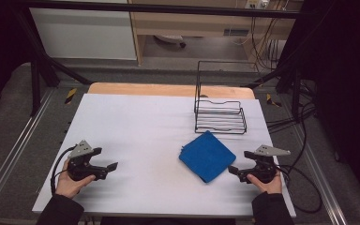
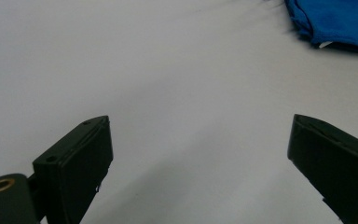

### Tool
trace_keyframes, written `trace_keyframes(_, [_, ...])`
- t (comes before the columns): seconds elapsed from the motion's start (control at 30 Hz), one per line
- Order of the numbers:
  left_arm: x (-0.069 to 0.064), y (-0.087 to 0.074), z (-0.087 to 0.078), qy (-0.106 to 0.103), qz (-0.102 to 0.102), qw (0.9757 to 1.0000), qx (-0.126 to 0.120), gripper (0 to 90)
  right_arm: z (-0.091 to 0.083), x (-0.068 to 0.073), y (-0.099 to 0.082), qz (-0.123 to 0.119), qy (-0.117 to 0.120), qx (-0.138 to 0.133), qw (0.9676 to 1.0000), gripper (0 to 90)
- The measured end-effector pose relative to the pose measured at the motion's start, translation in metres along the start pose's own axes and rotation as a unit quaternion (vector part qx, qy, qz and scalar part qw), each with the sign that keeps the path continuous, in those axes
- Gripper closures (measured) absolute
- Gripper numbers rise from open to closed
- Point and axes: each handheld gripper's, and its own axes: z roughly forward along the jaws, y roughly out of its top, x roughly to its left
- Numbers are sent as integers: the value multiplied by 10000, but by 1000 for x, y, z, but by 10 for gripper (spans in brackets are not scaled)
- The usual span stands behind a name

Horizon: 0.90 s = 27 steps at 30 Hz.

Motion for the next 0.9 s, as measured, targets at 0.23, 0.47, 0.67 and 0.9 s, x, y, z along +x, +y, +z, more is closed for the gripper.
trace_keyframes(0.23, [0, -1, 0, 32, -11, 10000, 26, 73, 1, 3, 1, -72, -69, 62, 9999, 8])
trace_keyframes(0.47, [1, -2, 0, 73, -44, 10000, 31, 78, 6, 12, 6, -167, -108, 142, 9997, 15])
trace_keyframes(0.67, [1, -2, 0, 110, -47, 9999, 41, 81, 15, 25, 11, -299, -112, 255, 9992, 42])
trace_keyframes(0.9, [1, -2, 0, 125, -80, 9999, 43, 84, 34, 46, 17, -462, -177, 437, 9978, 99])
